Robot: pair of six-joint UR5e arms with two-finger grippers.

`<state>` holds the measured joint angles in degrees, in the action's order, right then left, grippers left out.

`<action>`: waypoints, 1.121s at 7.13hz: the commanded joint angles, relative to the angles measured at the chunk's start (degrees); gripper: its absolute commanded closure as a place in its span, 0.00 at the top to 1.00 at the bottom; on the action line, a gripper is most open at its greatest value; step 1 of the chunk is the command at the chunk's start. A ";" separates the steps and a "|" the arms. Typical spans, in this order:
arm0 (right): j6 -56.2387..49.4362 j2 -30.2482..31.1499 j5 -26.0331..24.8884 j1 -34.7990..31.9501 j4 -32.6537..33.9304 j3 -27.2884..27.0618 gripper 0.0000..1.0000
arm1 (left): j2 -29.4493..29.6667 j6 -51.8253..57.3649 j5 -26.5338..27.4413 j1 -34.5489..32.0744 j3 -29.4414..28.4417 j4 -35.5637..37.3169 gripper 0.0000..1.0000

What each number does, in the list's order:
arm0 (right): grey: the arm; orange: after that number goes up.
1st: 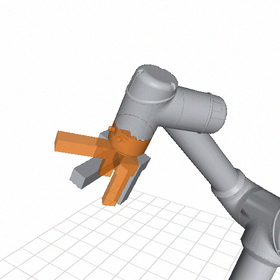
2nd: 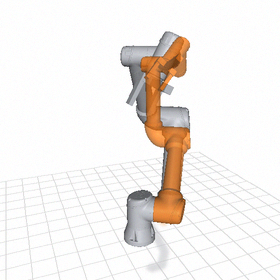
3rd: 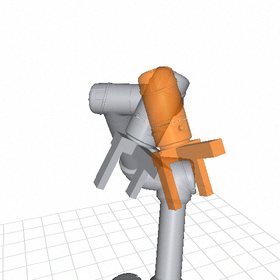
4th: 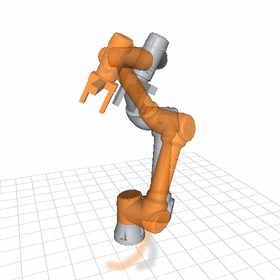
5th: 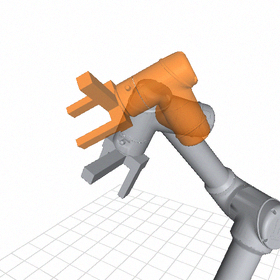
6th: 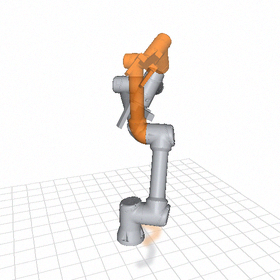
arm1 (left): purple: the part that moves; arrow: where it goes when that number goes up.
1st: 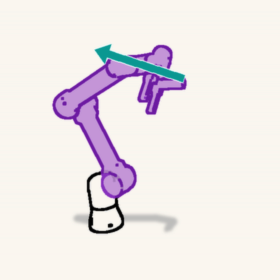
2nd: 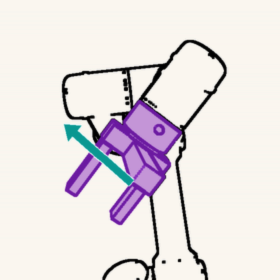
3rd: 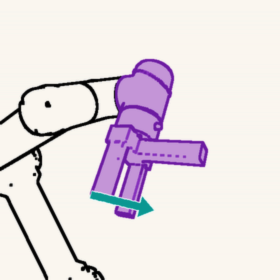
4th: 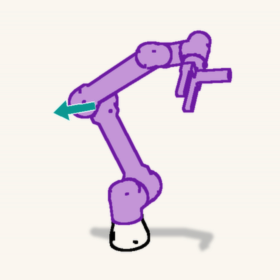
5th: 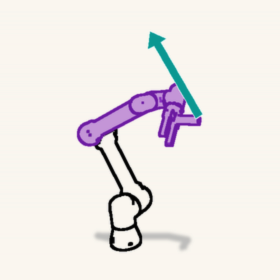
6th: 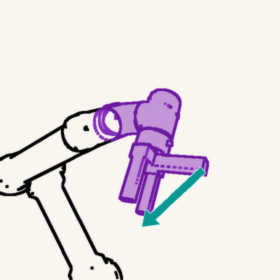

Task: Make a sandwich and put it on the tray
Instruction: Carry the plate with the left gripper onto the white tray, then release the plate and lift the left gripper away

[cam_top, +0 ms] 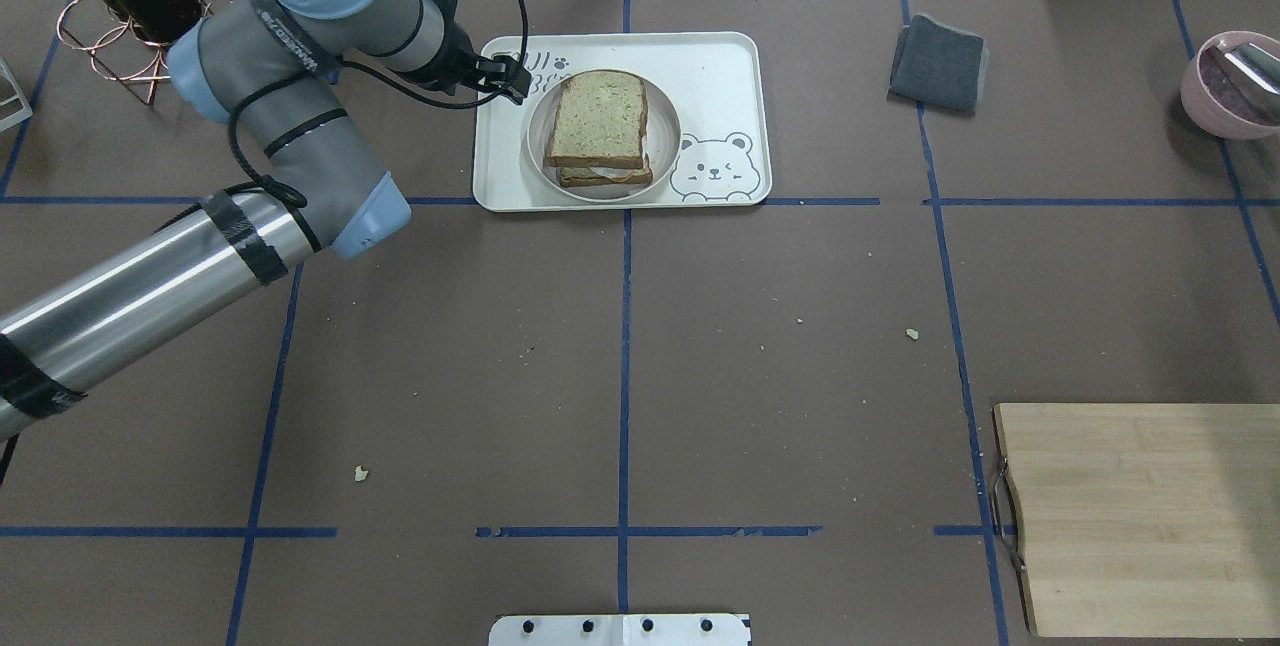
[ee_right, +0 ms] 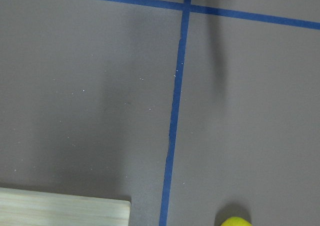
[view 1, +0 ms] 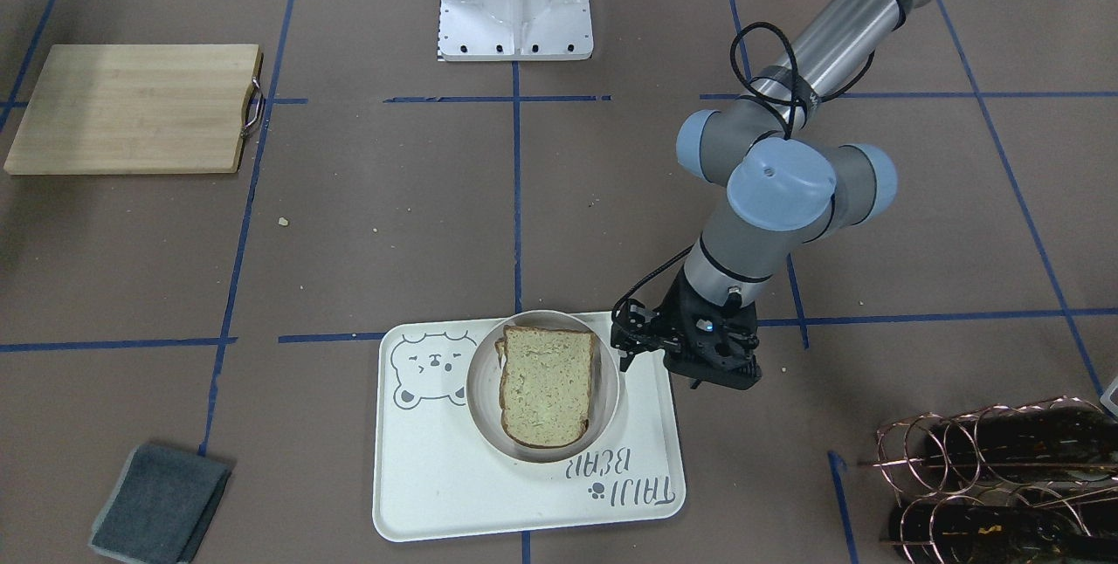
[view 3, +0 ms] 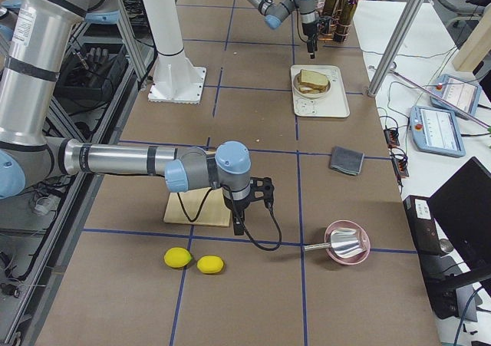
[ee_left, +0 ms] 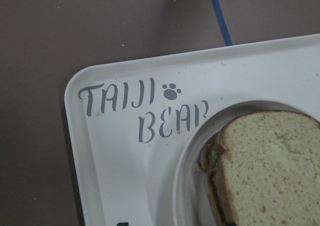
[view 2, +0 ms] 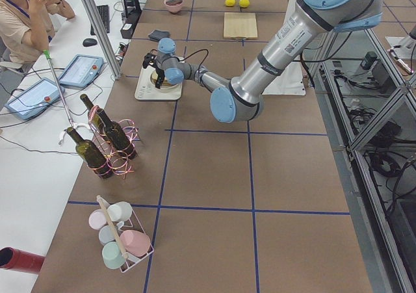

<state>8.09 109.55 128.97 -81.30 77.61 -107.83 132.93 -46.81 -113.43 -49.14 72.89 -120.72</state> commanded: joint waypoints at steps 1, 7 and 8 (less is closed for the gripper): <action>0.00 0.05 0.05 0.00 0.09 -0.10 1.00 | -11.23 11.94 -3.89 -5.68 19.04 12.65 1.00; -0.09 0.40 0.14 -0.96 0.17 -0.19 1.00 | -43.85 53.91 -19.46 -34.34 32.14 24.30 1.00; -1.22 0.31 1.62 -3.23 0.78 -0.36 1.00 | -47.55 54.10 -19.81 -37.32 31.36 27.52 1.00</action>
<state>7.75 109.89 129.48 -82.49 77.90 -108.00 90.75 5.79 -132.15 -82.40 104.97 -95.72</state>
